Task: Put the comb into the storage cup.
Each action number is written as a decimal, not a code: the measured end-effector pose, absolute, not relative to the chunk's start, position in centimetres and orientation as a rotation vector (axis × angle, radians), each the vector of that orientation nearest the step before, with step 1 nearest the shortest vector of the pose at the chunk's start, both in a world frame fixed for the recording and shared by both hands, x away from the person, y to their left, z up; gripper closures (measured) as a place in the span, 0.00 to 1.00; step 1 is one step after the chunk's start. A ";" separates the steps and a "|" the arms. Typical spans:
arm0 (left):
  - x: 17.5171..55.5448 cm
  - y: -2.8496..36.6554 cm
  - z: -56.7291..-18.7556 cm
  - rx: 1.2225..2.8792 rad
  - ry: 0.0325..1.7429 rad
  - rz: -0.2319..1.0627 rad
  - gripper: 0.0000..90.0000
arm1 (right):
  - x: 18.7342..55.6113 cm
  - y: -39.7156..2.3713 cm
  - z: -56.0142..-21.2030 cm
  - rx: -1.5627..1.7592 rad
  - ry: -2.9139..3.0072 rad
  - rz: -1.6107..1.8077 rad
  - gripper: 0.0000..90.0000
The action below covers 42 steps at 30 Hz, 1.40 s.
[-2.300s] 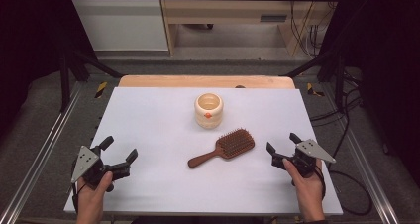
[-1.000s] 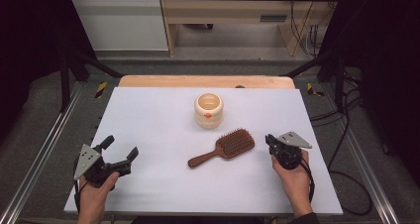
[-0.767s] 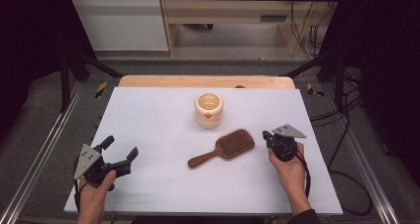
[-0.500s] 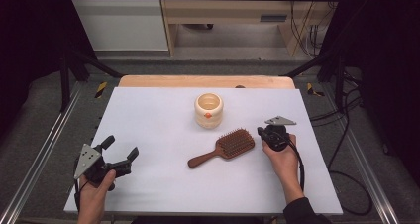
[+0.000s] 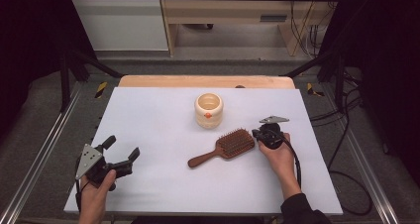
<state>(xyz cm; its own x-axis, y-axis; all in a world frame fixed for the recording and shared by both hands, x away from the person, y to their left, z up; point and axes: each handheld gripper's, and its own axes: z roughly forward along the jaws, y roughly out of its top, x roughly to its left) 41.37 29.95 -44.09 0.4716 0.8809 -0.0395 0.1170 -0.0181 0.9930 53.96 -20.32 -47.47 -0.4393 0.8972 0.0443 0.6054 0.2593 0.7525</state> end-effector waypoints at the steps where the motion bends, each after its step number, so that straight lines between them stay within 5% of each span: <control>1: 41.3 30.0 -44.1 1.480 0.921 0.771 0.04 | 54.0 -20.3 -47.5 1.361 2.151 1.008 1.00; 17: 41.3 29.4 -44.1 1.500 0.905 0.762 0.04 | 53.8 -18.8 -48.0 1.308 2.214 1.002 1.00; 42: 41.1 28.9 -44.1 1.517 0.883 0.753 0.04 | 50.0 -6.4 -47.6 1.075 2.447 1.047 1.00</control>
